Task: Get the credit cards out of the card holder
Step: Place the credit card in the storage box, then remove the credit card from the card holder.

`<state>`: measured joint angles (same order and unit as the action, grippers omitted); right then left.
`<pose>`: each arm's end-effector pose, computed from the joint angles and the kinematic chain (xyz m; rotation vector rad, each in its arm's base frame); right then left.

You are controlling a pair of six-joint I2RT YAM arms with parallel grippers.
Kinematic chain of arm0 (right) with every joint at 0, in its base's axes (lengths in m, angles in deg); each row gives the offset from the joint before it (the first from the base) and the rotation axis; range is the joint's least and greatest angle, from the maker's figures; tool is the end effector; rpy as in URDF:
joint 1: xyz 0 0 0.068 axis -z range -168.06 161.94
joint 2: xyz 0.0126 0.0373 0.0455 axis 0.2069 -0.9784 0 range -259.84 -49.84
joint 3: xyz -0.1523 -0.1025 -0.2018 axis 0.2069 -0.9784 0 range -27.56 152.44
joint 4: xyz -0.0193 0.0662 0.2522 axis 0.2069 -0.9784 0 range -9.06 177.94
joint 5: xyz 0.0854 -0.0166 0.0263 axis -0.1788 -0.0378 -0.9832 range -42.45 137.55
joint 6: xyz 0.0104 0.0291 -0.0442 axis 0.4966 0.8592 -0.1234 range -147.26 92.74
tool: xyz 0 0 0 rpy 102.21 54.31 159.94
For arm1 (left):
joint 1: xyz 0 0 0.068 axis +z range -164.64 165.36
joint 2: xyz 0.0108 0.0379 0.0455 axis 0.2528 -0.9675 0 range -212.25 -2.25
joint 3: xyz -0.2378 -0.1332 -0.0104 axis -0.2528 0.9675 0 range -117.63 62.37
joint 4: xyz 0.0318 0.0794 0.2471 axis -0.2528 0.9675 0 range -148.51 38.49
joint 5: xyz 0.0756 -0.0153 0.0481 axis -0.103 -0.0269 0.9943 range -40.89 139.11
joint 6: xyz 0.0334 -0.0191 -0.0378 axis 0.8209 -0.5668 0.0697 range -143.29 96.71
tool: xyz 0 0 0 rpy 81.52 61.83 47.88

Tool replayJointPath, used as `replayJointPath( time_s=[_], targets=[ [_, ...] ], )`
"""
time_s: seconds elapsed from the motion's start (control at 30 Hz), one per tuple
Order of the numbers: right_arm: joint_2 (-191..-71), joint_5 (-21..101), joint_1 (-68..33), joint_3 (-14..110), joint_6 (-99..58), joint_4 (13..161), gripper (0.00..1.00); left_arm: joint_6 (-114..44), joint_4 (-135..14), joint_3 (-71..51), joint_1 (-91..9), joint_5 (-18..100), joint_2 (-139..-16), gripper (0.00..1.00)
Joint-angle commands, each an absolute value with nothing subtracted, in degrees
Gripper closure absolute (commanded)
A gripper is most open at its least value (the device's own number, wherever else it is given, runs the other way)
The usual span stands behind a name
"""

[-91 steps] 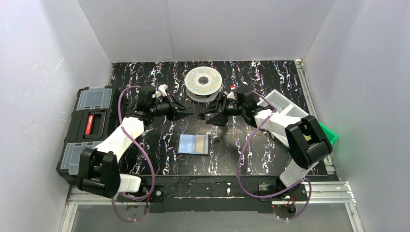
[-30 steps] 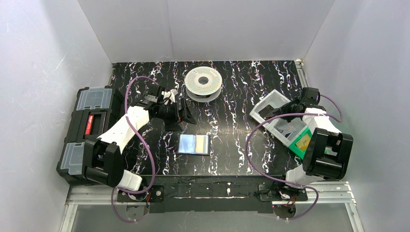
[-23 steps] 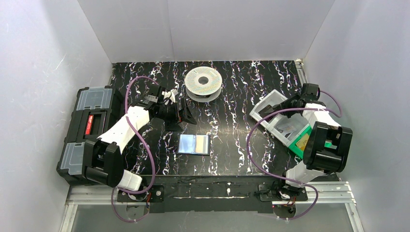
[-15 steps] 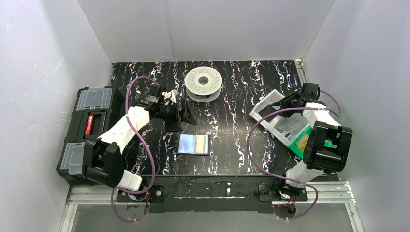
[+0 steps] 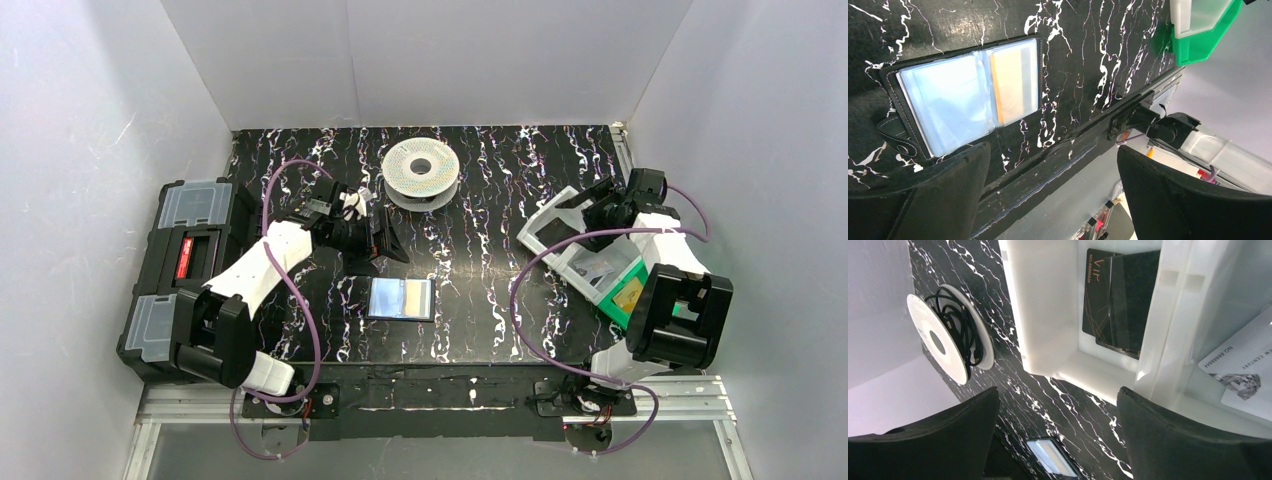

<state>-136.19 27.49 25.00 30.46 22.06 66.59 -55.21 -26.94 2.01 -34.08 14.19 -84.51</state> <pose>0.3114 -0.0597 0.2317 1.1507 2.2128 0.7027 0.2719 -0.1175 0.2563 -0.0146 2.6223 -1.1126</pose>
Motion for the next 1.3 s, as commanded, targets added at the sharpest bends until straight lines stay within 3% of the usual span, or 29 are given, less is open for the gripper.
replayJointPath(
  time_s=[0.0, 0.5, 0.9, 1.27],
  targets=[
    [-133.47, 26.56, 25.04, 33.02, 21.37, 62.9, 0.03, -54.57, -25.43, 2.1, -35.04, 14.97, -82.88, 0.02],
    [-129.33, 31.63, 18.4, 37.71, 20.36, 54.63, 0.02, -54.93, -22.86, 0.12, -38.51, 19.79, -84.85, 0.02],
    [-126.83, 32.11, 8.4, 34.05, 21.28, 55.17, 0.02, -54.33, -19.23, -2.16, -50.4, 35.71, -90.06, 0.04],
    [-128.89, 30.5, 2.35, 29.58, 21.08, 57.63, 0.01, -54.72, -16.5, -8.1, -61.8, 47.9, -99.47, 0.36]
  ],
)
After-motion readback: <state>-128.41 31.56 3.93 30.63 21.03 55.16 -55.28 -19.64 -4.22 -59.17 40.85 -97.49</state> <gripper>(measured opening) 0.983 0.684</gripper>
